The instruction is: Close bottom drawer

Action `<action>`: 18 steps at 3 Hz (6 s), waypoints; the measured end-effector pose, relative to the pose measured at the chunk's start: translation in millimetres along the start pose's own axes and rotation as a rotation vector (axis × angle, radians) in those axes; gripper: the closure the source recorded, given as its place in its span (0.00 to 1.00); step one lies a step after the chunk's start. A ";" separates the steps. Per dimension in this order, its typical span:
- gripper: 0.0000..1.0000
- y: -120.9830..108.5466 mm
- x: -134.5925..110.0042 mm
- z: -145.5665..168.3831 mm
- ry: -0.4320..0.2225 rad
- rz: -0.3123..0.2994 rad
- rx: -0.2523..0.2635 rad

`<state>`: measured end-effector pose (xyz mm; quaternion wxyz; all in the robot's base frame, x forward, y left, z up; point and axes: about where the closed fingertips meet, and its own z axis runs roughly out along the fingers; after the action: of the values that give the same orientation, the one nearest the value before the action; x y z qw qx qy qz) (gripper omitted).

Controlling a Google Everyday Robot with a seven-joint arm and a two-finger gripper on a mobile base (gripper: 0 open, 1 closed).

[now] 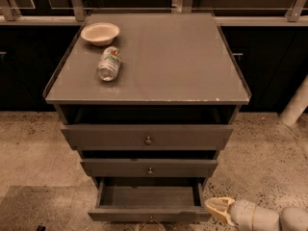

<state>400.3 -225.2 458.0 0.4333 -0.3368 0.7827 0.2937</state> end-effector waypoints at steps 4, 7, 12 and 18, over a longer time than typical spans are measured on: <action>1.00 -28.3 256.6 118.3 -0.078 0.470 -0.055; 1.00 -80.9 256.3 99.5 -0.083 0.460 0.111; 1.00 -114.9 225.7 156.5 -0.061 0.414 0.013; 1.00 -127.7 126.6 164.7 -0.117 0.269 0.007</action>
Offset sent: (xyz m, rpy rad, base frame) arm -0.0510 -0.0227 -0.2878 0.3423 0.2899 -0.2883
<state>528.9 -212.6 251.3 0.4360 -0.2096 0.7952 0.3655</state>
